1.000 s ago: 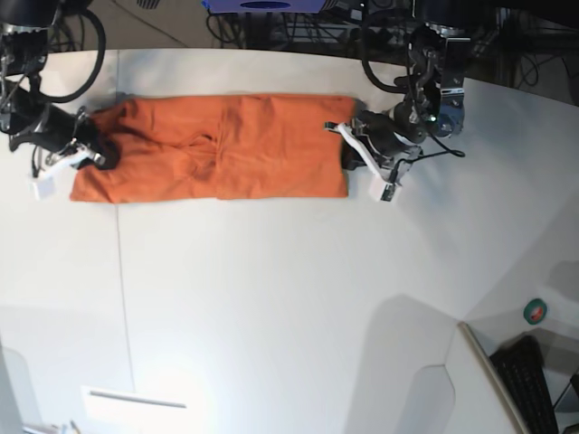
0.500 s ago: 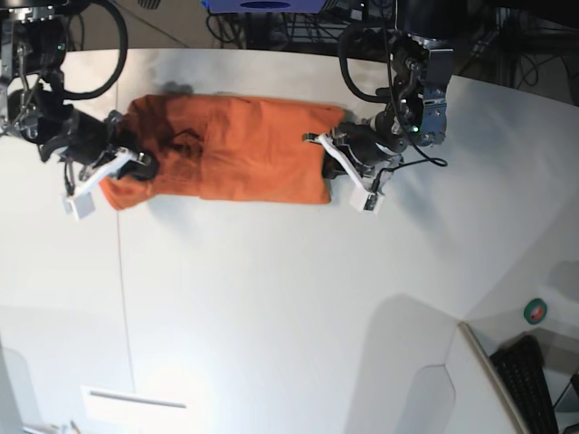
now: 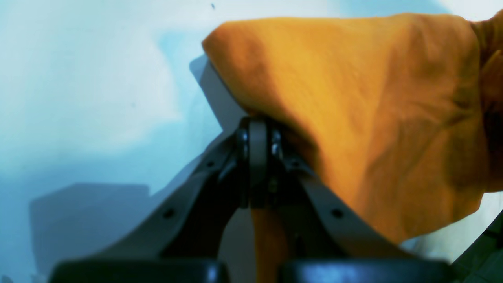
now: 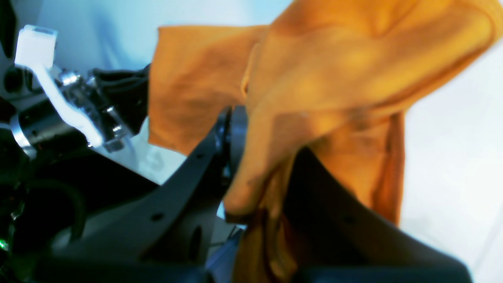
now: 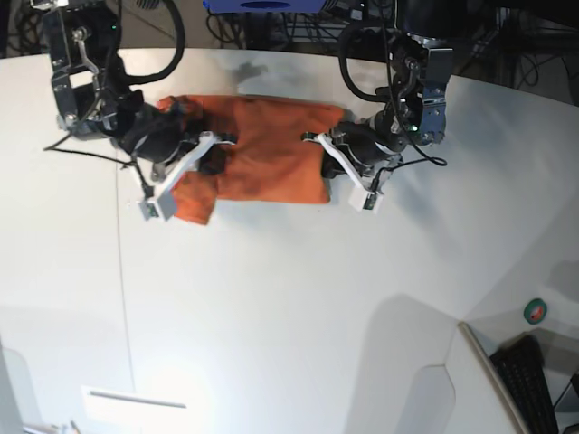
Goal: Layout the t-shirt on the table in an organized manner, then fold the t-shirt properly
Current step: 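Lift both strip ends and bring them together over the strip's middle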
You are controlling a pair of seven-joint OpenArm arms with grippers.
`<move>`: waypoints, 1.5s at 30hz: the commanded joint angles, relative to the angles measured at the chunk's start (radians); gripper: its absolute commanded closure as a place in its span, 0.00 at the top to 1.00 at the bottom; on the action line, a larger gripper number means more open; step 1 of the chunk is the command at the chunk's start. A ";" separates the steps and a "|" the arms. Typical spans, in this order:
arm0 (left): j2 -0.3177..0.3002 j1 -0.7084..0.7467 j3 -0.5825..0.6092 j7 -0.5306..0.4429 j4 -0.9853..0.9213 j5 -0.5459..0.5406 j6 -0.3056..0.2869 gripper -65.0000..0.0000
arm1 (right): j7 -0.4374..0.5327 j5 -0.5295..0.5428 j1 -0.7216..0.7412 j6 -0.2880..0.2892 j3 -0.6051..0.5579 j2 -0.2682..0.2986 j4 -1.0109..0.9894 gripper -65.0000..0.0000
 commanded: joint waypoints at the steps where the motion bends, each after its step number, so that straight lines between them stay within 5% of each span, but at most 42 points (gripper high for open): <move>1: 0.002 -0.004 0.001 0.005 0.008 0.000 -0.005 0.00 | 0.014 -0.024 0.010 0.009 -0.015 -0.004 0.021 0.00; 11: 0.003 -0.007 0.116 0.002 0.005 0.000 0.012 0.00 | 0.015 -0.287 0.036 0.009 -0.104 -0.068 0.019 0.00; 16: 0.005 -0.025 0.190 -0.001 0.006 -0.006 0.124 0.00 | 0.015 -0.288 0.039 0.009 -0.112 -0.065 0.022 0.00; 45: 0.000 -0.004 0.200 0.000 0.062 -0.005 0.128 0.00 | 0.020 -0.290 0.110 0.009 -0.187 -0.105 -0.133 0.00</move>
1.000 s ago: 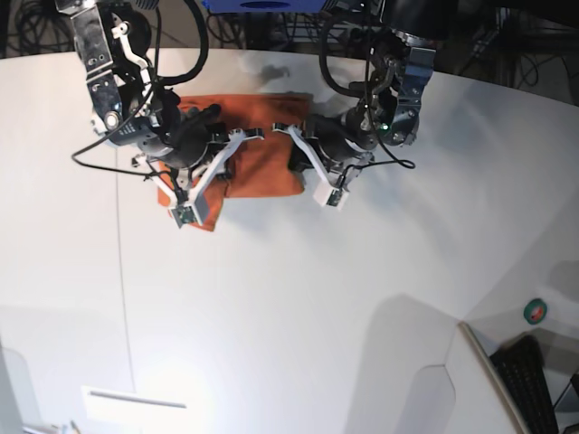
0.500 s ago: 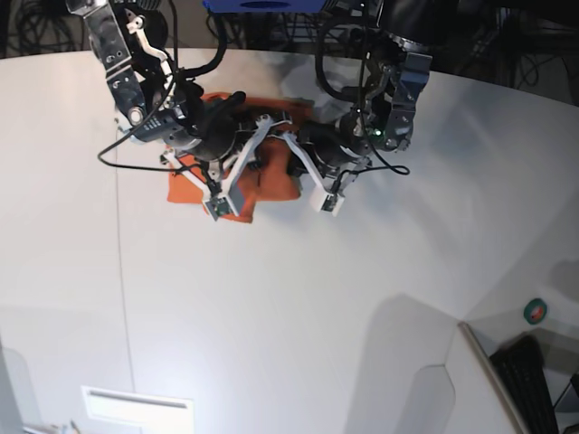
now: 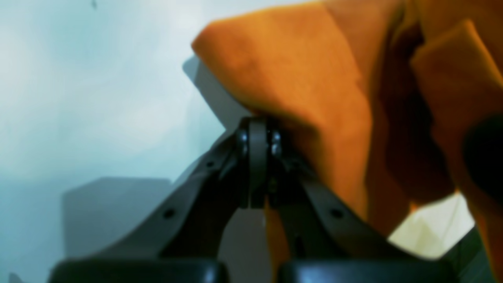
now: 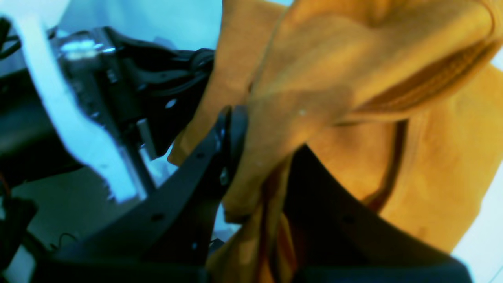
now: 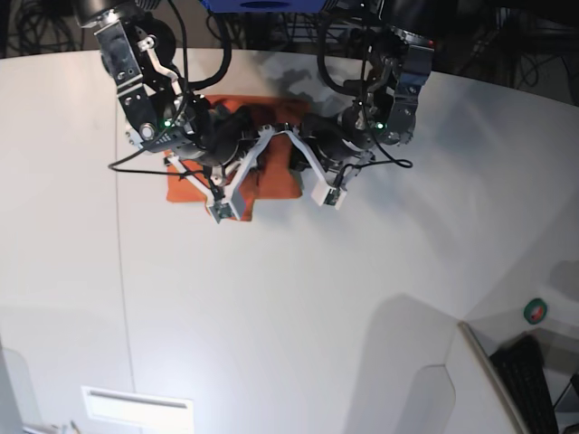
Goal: Layout the t-shirt on the table in an organized manner, then fold the t-shirt properly
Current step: 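Lift both strip ends and bring them together over the strip's middle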
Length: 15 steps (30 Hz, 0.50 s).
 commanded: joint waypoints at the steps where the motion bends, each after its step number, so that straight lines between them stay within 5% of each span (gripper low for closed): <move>1: 0.002 0.000 -0.002 -0.009 0.030 0.000 -0.005 0.00 | 0.028 0.007 0.010 0.005 0.003 -0.006 0.002 0.00; 12: -0.078 0.076 -0.003 -0.007 0.129 -0.008 -0.005 0.00 | 0.083 0.010 0.006 0.005 -0.003 -0.007 -0.033 0.00; 13: -0.093 0.091 -0.003 -0.004 0.148 -0.008 -0.005 0.00 | 0.083 0.010 0.006 0.005 -0.005 -0.007 -0.033 0.02; 15: -0.136 0.120 -0.005 -0.004 0.190 -0.008 -0.005 0.00 | 0.086 0.010 0.006 0.005 -0.005 -0.007 -0.033 0.22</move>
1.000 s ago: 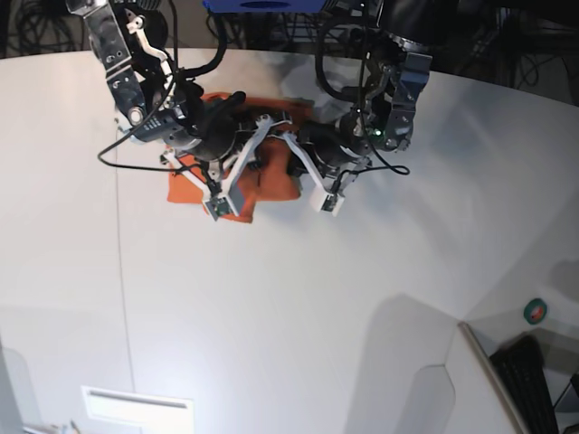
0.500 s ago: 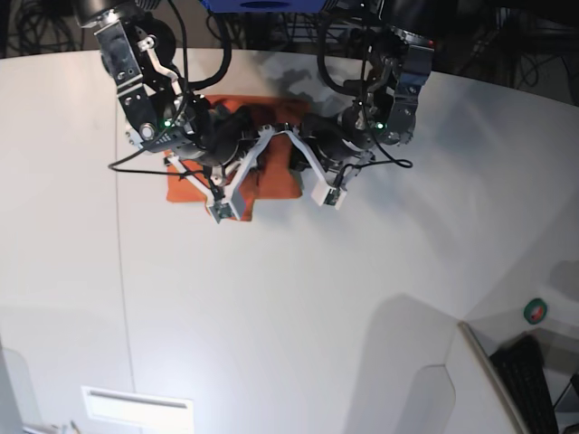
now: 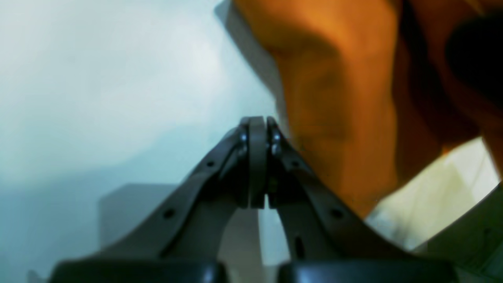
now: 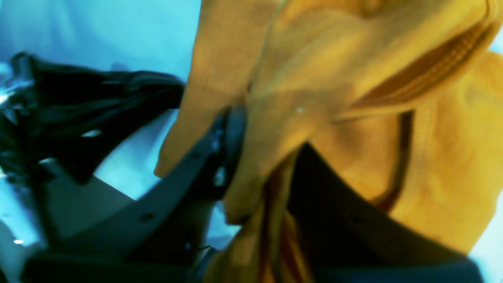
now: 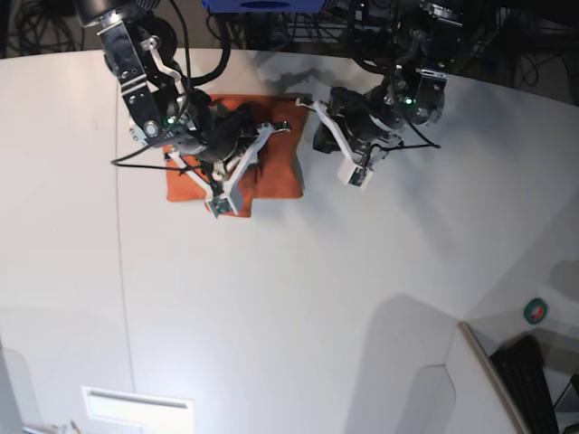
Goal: Layout the t-shirt on the table in an organized manner, then fold the t-shirt properly
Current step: 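Lift both strip ends and bring them together over the strip's middle, then release the left gripper and press the folded bundle with the right gripper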
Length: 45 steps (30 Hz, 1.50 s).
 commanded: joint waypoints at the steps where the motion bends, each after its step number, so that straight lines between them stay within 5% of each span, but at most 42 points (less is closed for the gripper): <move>1: -0.026 0.011 -0.004 -0.014 0.039 -0.008 -0.004 0.00 | 0.021 0.009 0.009 0.005 -0.003 -0.007 0.019 0.31; 4: -0.063 0.070 -0.064 -0.014 0.098 -0.008 -0.006 0.00 | 0.022 0.010 0.009 0.005 -0.003 -0.007 0.023 0.45; 14: -0.063 0.168 -0.406 -0.011 0.191 -0.008 -0.009 0.00 | 0.022 0.009 0.027 0.005 -0.006 -0.061 0.025 0.45; 28: -0.066 0.157 -0.429 -0.011 0.181 -0.008 -0.009 0.00 | 0.015 0.006 0.109 0.005 -0.230 -0.050 0.066 0.44; 30: -0.067 0.157 -0.457 -0.013 0.167 -0.008 -0.009 0.00 | 0.015 0.004 0.101 0.005 -0.233 -0.002 0.148 0.36; 33: -0.066 0.157 -0.544 -0.014 0.125 -0.008 -0.009 0.00 | 0.015 0.004 0.087 0.004 -0.225 0.064 0.215 0.03; 34: -0.066 0.157 -0.571 -0.016 0.115 -0.008 -0.009 0.00 | 0.015 0.004 0.083 0.004 -0.222 0.084 0.215 0.00; 39: -0.066 0.157 -0.624 -0.016 0.105 -0.008 -0.009 0.00 | 0.015 0.004 0.049 -0.105 -0.191 0.108 0.129 0.00; 45: -0.056 0.143 -0.614 -0.014 0.113 -0.008 -0.009 0.00 | 0.015 0.004 0.053 -0.116 -0.300 0.102 0.022 0.00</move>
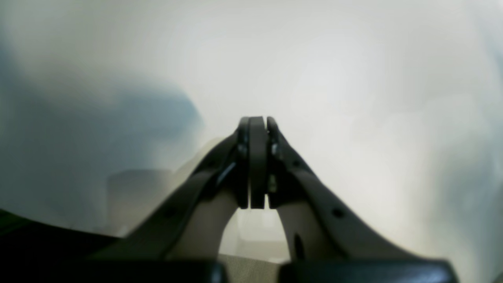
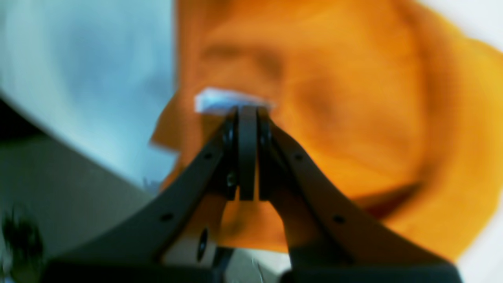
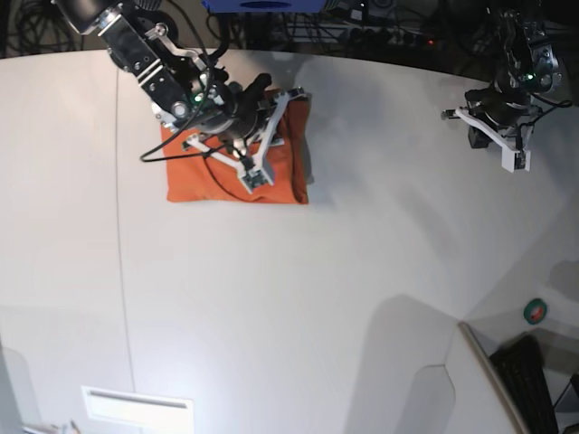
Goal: Layout the t-shirt on the table in an organized manner, then fold the t-shirt properly
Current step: 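Release the left gripper and press the folded bundle with the right gripper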
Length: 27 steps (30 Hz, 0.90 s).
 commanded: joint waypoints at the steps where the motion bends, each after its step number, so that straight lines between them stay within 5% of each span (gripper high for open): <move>1: -0.001 -0.017 -0.001 -0.020 0.015 -0.005 -0.005 0.00 | 0.015 0.004 0.024 0.002 -0.019 -0.007 -0.002 0.00; 9: 0.017 -0.026 -0.001 -0.018 0.018 -0.005 -0.005 0.00 | 0.015 0.004 0.056 -0.004 -0.122 -0.024 -0.059 0.00; 13: 0.017 -0.026 -0.001 -0.018 0.011 -0.005 -0.005 0.00 | 0.015 0.004 0.062 -0.076 -0.123 -0.023 -0.054 0.00; 18: 0.019 -0.028 -0.001 -0.018 0.016 -0.007 -0.005 0.00 | 0.015 0.004 0.079 -0.081 -0.126 -0.041 -0.073 0.00; 22: 0.019 -0.028 -0.001 -0.018 0.018 -0.007 -0.006 0.00 | 0.013 0.004 0.079 -0.110 -0.119 0.013 0.089 0.00; 27: 0.017 -0.028 -0.001 -0.018 0.013 -0.007 -0.006 0.00 | 0.022 0.006 0.148 -0.167 -0.122 0.014 0.029 0.00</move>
